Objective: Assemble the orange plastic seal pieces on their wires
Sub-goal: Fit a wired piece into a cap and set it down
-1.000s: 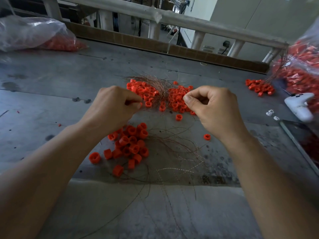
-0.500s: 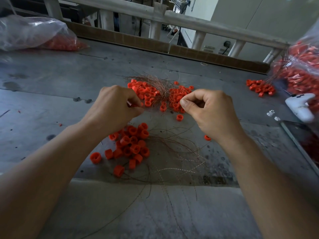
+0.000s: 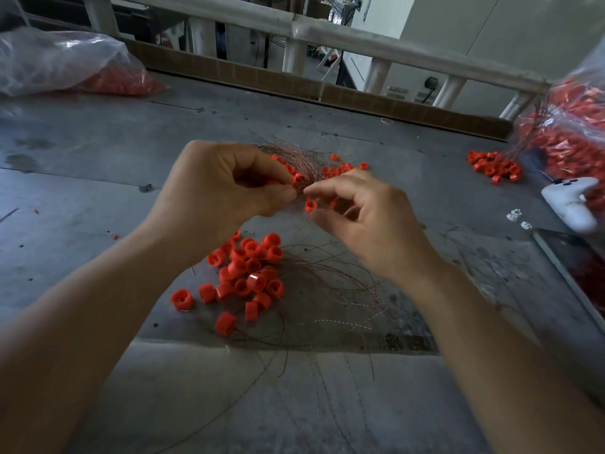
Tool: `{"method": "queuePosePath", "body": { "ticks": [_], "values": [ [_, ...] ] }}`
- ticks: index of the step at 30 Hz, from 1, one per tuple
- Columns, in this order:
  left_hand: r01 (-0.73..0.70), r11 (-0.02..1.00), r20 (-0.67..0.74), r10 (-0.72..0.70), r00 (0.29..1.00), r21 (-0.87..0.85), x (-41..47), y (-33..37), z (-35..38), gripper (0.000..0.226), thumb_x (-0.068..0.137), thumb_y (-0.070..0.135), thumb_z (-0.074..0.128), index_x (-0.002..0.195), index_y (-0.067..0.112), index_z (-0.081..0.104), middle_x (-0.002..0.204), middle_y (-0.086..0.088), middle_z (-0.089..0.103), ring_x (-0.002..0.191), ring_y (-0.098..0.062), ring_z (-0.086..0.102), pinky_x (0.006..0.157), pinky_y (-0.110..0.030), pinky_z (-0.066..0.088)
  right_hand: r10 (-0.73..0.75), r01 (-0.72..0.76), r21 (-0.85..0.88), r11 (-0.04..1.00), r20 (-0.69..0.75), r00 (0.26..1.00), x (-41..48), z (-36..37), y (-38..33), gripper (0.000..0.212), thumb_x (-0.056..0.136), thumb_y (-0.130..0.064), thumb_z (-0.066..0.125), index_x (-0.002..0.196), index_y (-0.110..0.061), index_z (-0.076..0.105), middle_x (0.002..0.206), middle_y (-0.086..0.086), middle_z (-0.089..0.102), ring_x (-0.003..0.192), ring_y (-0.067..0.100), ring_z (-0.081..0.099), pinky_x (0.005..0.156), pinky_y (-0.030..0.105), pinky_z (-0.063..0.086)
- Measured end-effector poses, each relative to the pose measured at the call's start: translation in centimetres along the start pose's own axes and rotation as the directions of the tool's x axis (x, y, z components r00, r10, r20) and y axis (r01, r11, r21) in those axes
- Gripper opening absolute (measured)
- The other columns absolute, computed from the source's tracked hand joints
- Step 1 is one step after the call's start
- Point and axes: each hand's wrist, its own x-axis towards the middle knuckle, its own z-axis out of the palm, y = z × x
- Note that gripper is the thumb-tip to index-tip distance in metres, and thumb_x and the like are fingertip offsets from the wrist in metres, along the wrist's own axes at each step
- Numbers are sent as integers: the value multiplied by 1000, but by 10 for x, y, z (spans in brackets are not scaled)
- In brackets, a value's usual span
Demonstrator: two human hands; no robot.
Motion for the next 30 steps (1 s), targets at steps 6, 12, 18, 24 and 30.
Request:
{"method": "queuePosePath", "body": {
  "ticks": [6, 12, 18, 24, 30],
  "values": [
    [-6, 993, 43, 11, 999, -114, -4, 3, 4, 22, 53, 33, 66, 74, 24, 65, 77, 7, 70, 62, -4, 66, 61, -9, 50, -84, 86, 51, 995, -40, 996, -1, 8, 0, 11, 77, -8, 69, 88, -9, 71, 80, -10, 57, 73, -4, 54, 69, 7, 43],
    [74, 940, -91, -110, 990, -334, -1, 2, -4, 20, 58, 19, 66, 77, 15, 65, 63, 3, 69, 58, -8, 66, 56, -16, 52, 166, -7, 492, 870, -280, 946, 3, -12, 5, 16, 80, -4, 65, 80, -20, 66, 70, -9, 66, 65, 6, 63, 64, 20, 53],
    [161, 934, -27, -179, 983, -320, -2, 0, 2, 21, 69, -3, 64, 83, 14, 67, 74, -1, 70, 63, -8, 68, 59, -11, 51, 353, 132, 761, 635, -438, 827, 7, -32, 5, 10, 82, 2, 59, 81, -7, 63, 69, -6, 67, 68, 9, 63, 68, 22, 52],
    [180, 919, 26, -183, 983, -351, -4, -1, 1, 20, 67, 2, 62, 84, 13, 66, 68, -1, 70, 61, -10, 68, 55, -15, 52, 325, 152, 624, 766, -581, 746, 7, -43, 9, 10, 84, -1, 60, 84, -10, 63, 75, 2, 62, 69, 8, 57, 70, 21, 47],
    [220, 862, 73, -210, 975, -457, -4, -3, 0, 25, 55, 6, 63, 74, 17, 73, 73, -5, 72, 68, -13, 70, 61, -17, 53, 184, 210, 486, 848, -643, 744, 5, -56, 11, 9, 85, -11, 59, 87, -18, 63, 67, -13, 64, 65, 7, 59, 61, 23, 51]
  ]
}}
